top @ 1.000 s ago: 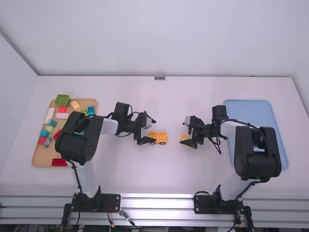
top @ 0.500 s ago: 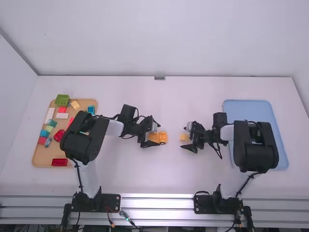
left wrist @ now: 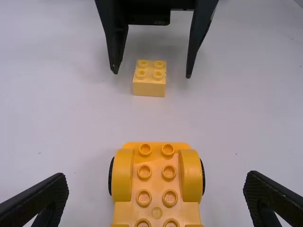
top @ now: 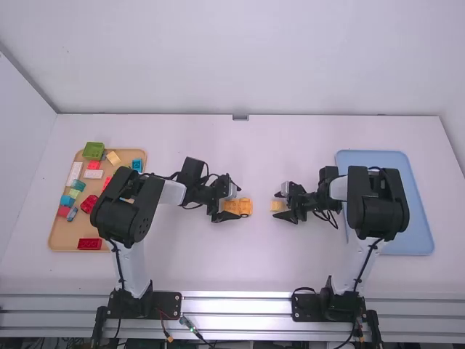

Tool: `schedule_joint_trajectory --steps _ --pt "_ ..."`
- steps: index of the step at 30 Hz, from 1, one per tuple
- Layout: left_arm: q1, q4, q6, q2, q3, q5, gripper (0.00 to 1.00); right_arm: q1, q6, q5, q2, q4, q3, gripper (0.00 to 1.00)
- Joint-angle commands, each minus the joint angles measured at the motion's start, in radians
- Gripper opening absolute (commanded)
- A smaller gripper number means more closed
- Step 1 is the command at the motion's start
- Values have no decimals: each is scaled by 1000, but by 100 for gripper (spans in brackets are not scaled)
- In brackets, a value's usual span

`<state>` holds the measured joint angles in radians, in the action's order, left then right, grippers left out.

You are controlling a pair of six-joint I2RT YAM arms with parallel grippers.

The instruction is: Assemble lego blocks to make yellow taxi

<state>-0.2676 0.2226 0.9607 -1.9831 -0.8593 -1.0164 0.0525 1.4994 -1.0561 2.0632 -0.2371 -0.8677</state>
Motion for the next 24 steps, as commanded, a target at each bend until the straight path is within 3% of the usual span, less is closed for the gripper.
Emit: schedule_joint_trajectory --steps 1,9,24 --pt "0 0 -7 -1 -18 -14 99 -1 17 -14 23 -2 -10 71" --pt "0 10 -32 -1 -18 -14 99 -2 16 17 24 -4 -7 55" --pt "0 29 -55 -1 -18 -14 99 -6 -36 39 24 24 -1 48"
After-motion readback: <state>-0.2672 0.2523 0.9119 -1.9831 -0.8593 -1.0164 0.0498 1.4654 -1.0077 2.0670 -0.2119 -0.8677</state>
